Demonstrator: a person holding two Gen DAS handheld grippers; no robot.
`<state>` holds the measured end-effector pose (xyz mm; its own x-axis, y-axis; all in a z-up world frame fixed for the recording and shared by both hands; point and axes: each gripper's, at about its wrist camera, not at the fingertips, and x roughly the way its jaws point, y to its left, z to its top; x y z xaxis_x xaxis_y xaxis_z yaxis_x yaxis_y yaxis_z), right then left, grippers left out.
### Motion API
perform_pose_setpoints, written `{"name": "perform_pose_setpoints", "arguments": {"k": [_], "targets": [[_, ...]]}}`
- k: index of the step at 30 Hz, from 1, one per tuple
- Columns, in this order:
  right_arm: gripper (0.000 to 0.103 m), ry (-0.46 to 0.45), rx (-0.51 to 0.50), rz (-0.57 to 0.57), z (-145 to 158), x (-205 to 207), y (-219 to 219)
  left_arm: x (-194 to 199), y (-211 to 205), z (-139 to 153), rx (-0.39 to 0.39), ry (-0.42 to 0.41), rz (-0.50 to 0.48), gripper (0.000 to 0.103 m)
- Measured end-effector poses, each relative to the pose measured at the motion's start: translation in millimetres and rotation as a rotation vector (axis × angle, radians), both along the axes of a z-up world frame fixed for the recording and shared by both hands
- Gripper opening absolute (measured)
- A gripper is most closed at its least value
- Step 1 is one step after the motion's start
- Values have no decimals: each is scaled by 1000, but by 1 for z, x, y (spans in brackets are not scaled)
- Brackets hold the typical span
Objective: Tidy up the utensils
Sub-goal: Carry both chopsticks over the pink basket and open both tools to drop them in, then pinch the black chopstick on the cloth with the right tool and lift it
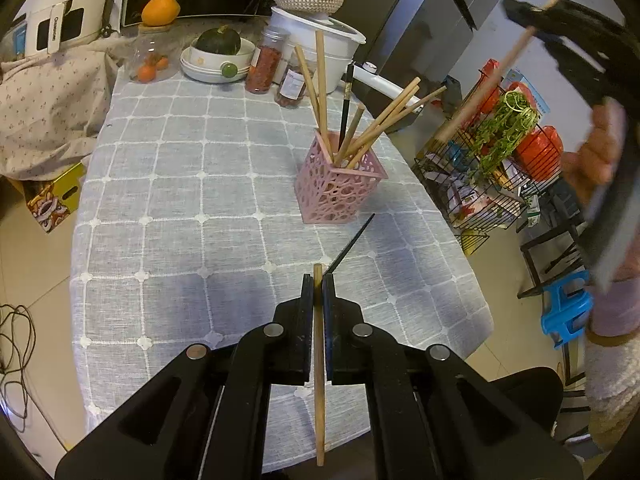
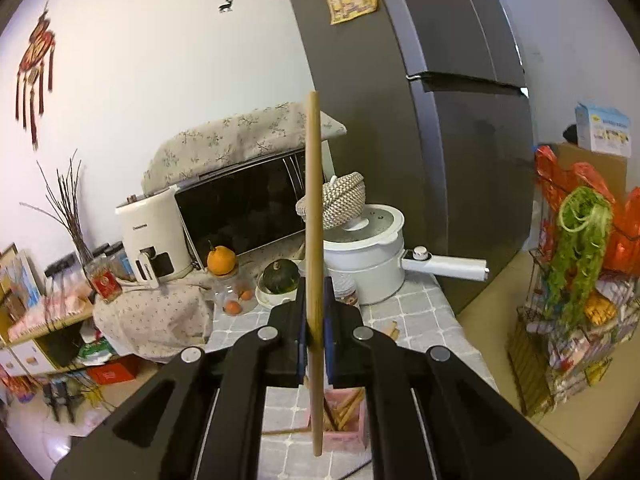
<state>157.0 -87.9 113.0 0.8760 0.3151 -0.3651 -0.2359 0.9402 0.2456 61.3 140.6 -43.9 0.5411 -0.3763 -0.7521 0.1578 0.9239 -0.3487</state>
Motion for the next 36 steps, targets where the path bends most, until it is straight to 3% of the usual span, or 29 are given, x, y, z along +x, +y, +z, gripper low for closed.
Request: {"name": "perform_pose_setpoints", "arguments": {"k": [9,11,12,13,17,20,23,27,30,33,36], "targets": [[9,-60,-49,4,-67,33,26,4,5,-4,5,17,12,5],[22,-78,-45,31,-88,36,30,5,7,-4,7,18,15,5],[38,-82,-50,39,-101,35,32,5,7,-4,8,18,18,5],[45,-76,-40,41,-107,33,31,4,8,-5,8,18,21,5],[45,-42,36,-3,-109,12,10,6,7,-5,10,20,22,5],[53,0,96,-66,-107,-7,-13,5,4,-3,11,14,14,5],[59,191,202,-142,-130,-14,-41,5,3,-3,6,12,12,5],[58,643,405,-208,-209,11,-72,2,3,-2,3,9,11,5],[56,805,454,-226,-243,22,-76,2,4,-2,1,14,14,5],[54,883,419,-238,-257,37,-70,1,4,-1,-1,12,12,5],[47,979,471,-253,-270,54,-66,2,3,-1,2,13,7,5]]}}
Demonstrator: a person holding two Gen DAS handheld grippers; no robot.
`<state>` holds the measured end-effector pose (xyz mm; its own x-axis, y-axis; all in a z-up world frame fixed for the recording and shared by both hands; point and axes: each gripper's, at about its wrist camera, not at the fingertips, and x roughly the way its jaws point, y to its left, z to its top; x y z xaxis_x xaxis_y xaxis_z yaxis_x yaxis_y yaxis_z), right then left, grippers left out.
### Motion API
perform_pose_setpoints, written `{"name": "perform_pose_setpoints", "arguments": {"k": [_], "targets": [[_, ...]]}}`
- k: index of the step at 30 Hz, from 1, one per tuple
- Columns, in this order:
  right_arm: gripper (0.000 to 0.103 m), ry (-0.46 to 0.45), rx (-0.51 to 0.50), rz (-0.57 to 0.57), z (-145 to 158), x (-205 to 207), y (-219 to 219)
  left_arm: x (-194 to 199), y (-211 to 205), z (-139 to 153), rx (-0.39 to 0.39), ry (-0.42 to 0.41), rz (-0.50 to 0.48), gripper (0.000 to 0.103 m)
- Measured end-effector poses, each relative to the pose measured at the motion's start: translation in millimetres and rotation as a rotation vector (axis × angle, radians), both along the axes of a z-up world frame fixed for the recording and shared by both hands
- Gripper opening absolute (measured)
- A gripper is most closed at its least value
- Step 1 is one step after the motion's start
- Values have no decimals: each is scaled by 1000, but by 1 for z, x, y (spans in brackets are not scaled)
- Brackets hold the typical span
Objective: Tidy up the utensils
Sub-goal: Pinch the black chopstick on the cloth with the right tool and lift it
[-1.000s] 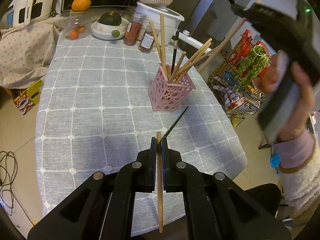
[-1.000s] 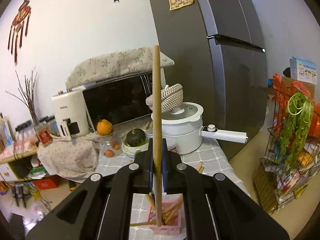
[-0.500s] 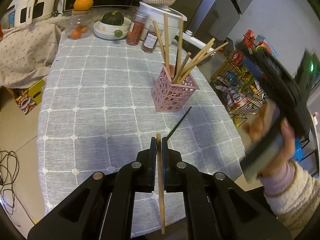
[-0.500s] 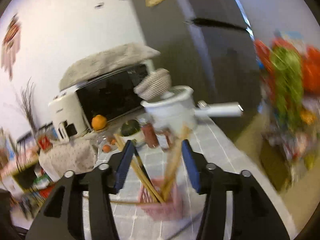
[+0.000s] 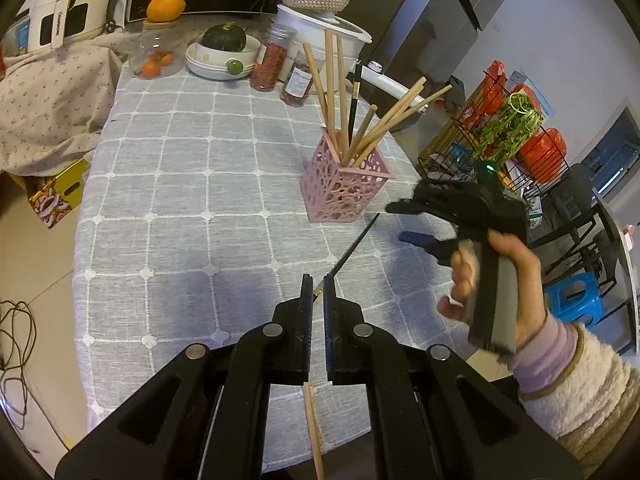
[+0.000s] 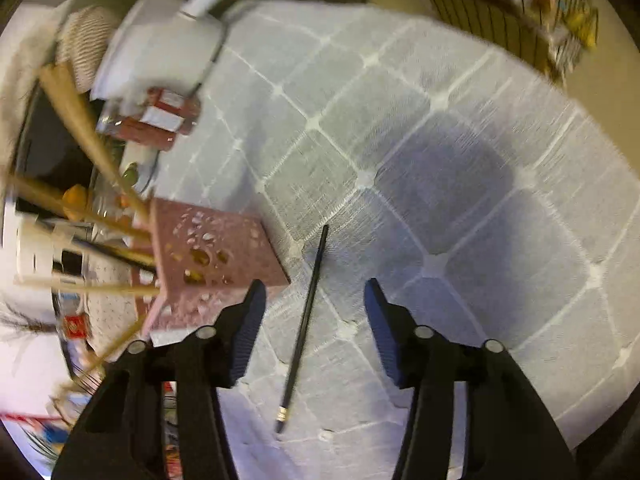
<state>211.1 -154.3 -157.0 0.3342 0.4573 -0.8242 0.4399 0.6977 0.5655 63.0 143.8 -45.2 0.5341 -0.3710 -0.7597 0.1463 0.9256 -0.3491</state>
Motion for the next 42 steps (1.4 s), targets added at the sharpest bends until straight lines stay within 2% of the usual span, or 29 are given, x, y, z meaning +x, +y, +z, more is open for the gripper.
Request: {"name": "perform_pose_setpoints", "arguments": {"k": [1,4,6,9,11,15,17,22,26,31,35,37,39,42], "targets": [[40,30,9,13,-4,6,4,0,0,-1,1,4,1,5],[30,93,3,42,-15,15,15,3,2,-5,4,25,9,5],[27,157,37,38,-29,17,19,3,4,-5,2,26,15,5],[25,147,37,-7,-33,20,18,3,4,-5,3,25,13,5],[5,156,12,-21,-37,22,14,2,2,-8,6,53,11,5],[4,124,18,-16,-37,26,7,-8,-11,-25,17,127,2,5],[4,97,33,-28,-37,21,1,-13,-11,-30,16,132,-6,5],[5,47,26,-4,-28,-2,-20,-12,-5,-29,9,110,13,17],[5,-62,-16,19,-1,-24,-46,-8,-18,-36,63,123,-4,17],[5,-184,-63,82,41,-50,-56,-7,-39,-40,110,117,-24,17],[5,-285,-85,150,71,-73,-48,-9,-58,-40,160,81,-32,18],[5,-322,-99,181,81,-83,-43,-12,-75,-36,228,25,-54,26],[4,-346,-119,217,88,-92,-37,-16,-95,-32,267,-22,-120,35],[4,-368,-120,230,93,-104,-35,-18,-110,-31,285,-52,-157,36]]}}
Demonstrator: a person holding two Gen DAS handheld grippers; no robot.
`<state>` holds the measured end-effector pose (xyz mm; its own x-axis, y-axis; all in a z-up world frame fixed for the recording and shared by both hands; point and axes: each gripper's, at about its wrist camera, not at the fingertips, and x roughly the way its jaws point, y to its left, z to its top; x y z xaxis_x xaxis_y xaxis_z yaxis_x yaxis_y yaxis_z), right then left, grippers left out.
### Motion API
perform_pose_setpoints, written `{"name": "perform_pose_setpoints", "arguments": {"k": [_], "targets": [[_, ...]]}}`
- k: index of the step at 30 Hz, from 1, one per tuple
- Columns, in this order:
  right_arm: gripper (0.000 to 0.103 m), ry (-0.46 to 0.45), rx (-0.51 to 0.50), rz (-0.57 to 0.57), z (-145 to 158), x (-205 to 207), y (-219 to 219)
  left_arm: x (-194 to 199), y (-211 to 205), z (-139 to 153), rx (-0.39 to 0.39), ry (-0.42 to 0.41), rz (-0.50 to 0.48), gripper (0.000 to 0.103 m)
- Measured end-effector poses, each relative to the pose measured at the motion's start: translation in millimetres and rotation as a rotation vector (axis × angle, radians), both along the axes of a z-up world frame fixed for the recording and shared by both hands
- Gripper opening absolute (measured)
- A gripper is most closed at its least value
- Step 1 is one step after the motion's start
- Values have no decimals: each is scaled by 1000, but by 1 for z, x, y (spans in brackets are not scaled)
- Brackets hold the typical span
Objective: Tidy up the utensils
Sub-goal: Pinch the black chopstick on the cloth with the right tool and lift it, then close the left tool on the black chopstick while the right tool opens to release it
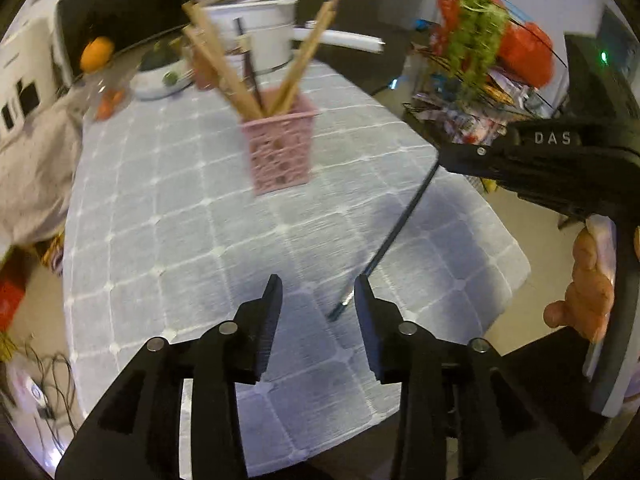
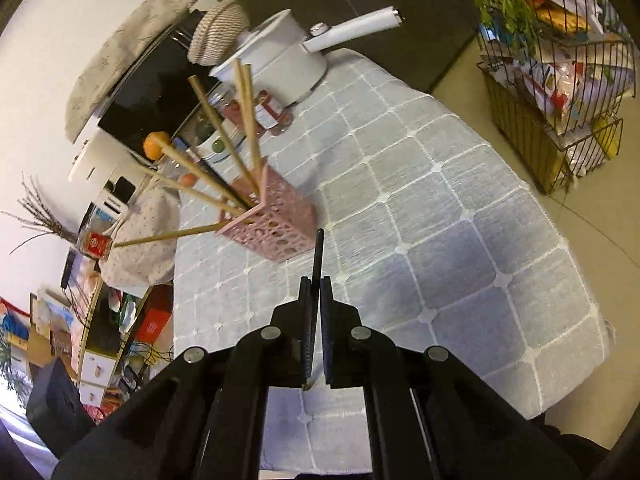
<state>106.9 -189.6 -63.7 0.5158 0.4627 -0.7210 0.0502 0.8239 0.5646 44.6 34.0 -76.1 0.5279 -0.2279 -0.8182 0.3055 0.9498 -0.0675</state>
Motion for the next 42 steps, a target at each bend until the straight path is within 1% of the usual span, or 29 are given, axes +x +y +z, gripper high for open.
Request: {"name": "perform_pose_setpoints", "arguments": {"k": [3,6,9,10,11,12,13,15,19,22,23,24,25,26,27,29,30,31,32,34,35,36,38,40,41,42], "targets": [[4,-34,-13,8,5,-6,-1,3,-2,-3,1,5,5,36],[4,-71,-23,22,12,-10,-3,5,4,-6,-16,21,28,37],[4,-90,-20,47,17,-13,-1,4,2,-7,-14,28,19,37],[4,-90,-20,71,18,-13,3,3,-1,-6,-14,25,4,37],[4,-89,-25,84,18,-13,5,2,-6,-5,-11,16,-22,37],[5,-87,-23,100,20,-14,9,1,-11,-3,-7,3,-44,40],[5,-84,-14,114,21,-15,12,0,-15,-2,0,-13,-60,45],[5,-81,-1,136,23,-18,17,0,-23,0,18,-45,-85,48],[5,-85,0,189,29,-25,27,6,-34,-1,3,-60,-118,48],[5,-92,-3,222,34,-32,33,9,-45,-2,32,-90,-136,48],[5,-91,0,232,36,-33,34,11,-47,-1,26,-105,-139,48],[5,-83,5,249,36,-33,35,12,-48,1,14,-112,-146,41],[5,-69,16,263,35,-33,36,14,-49,2,1,-107,-158,16],[6,-55,33,267,34,-34,35,17,-50,1,17,-96,-156,8],[8,-48,44,263,33,-34,34,18,-50,-1,29,-94,-150,4],[9,-52,68,254,33,-36,28,16,-50,-3,42,-91,-157,4],[13,-66,76,237,36,-37,23,13,-50,-3,46,-95,-157,4],[23,-78,85,225,38,-39,18,12,-48,-2,43,-98,-146,4],[28,-87,88,217,40,-39,14,12,-45,0,37,-100,-130,4],[31,-122,61,186,46,-41,5,11,-34,6,16,-115,-80,4],[32,-140,35,170,48,-42,1,11,-30,11,-8,-124,-64,4],[35,-157,9,156,49,-42,-2,10,-23,21,-47,-141,-45,4],[43,-186,-41,126,50,-42,-6,7,-16,42,-94,-188,-11,4],[61,-234,-120,65,49,-43,-12,6,-13,63,-108,-237,18,4],[66,-252,-147,43,48,-43,-15,8,-13,70,-110,-252,28,4],[76,-280,-202,7,46,-43,-17,10,-14,81,-109,-271,41,4]]}}
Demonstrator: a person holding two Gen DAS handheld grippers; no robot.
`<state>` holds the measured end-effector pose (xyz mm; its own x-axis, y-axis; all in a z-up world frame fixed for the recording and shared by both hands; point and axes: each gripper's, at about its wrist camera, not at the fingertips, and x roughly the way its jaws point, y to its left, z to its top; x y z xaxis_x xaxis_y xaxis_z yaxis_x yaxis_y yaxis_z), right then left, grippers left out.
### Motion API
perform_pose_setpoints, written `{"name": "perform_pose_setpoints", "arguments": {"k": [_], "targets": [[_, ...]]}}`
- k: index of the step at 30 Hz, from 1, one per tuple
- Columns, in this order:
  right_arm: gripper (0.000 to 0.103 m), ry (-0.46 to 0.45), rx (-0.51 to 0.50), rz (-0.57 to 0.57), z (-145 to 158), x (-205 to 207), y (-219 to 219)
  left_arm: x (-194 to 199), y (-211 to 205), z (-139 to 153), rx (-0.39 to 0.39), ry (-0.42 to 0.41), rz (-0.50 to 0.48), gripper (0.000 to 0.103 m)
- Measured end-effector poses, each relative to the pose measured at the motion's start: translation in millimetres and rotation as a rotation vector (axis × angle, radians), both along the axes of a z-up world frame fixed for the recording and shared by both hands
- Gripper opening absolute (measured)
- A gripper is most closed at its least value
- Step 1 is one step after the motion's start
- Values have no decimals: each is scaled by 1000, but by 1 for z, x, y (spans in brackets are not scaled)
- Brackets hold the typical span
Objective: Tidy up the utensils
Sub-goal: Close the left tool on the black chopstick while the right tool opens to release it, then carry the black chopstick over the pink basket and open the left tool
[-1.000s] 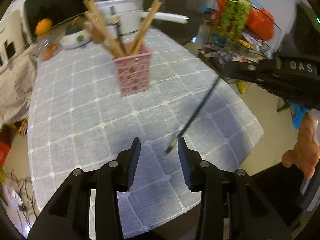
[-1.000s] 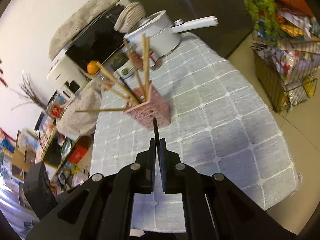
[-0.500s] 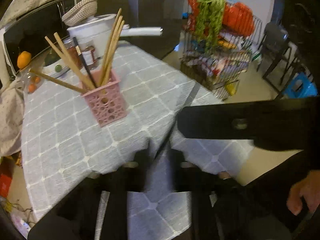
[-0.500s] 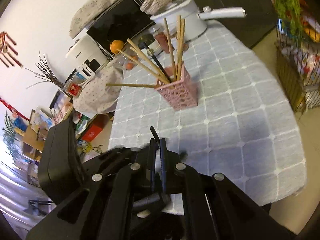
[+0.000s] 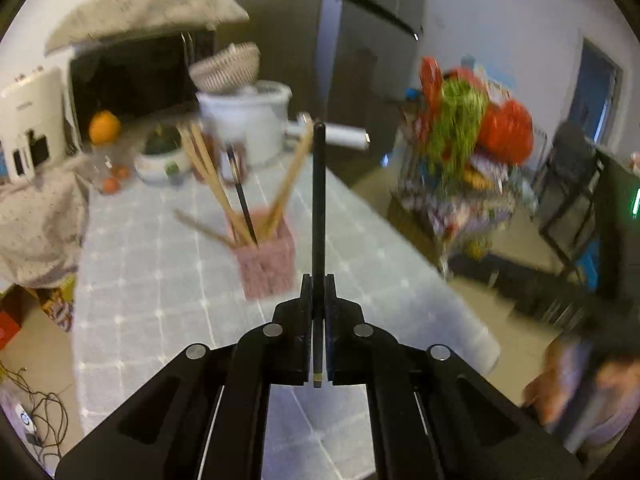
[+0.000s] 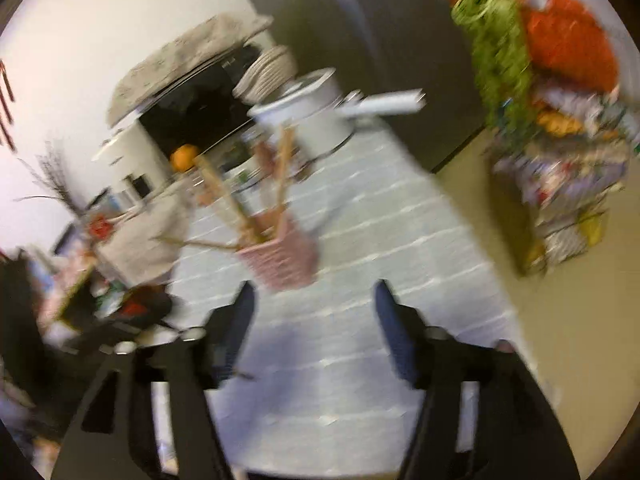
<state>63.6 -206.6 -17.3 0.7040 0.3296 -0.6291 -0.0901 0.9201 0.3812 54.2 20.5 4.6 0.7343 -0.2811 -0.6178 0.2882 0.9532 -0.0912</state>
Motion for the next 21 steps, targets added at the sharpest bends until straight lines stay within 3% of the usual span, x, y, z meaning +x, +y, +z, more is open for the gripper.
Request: {"name": "perform_pose_setpoints", "arguments": {"k": [3,6,11,21], "targets": [[90,-74,-150,-72,-7,2,-2,10,-3,20,17,-39,34,4],[91,-73,-250,-94,-20,10,-2,25,-4,27,28,-42,73,4],[92,2,-270,-115,-36,25,-7,44,-6,40,35,-56,126,4],[94,-73,-367,-151,-32,24,0,81,-8,79,-13,-92,159,4]]}}
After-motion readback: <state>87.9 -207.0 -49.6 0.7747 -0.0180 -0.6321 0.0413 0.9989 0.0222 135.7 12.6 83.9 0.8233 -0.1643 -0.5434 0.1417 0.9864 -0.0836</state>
